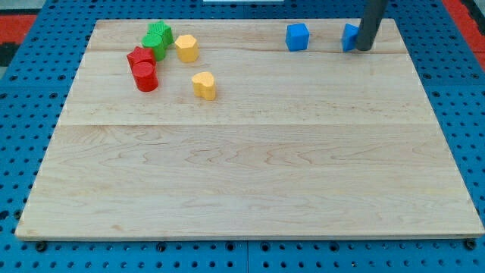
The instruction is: Move the blue cube parallel to the blue triangle
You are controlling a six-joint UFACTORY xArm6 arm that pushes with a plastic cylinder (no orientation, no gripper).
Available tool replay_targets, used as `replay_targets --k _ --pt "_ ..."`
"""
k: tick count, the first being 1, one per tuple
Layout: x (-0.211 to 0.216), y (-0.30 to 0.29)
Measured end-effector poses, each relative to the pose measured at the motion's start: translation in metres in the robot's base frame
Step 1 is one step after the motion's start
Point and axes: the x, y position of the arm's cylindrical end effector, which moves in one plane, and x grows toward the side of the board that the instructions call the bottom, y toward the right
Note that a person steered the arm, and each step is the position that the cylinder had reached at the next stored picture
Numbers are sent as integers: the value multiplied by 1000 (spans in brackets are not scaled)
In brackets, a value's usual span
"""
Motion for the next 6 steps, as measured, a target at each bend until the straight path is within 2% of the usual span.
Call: replay_targets --k 1,2,4,5,6 --pt "15 -8" --pt "33 -67" --pt "-5 -96" --pt "-11 -111" --pt "4 -130"
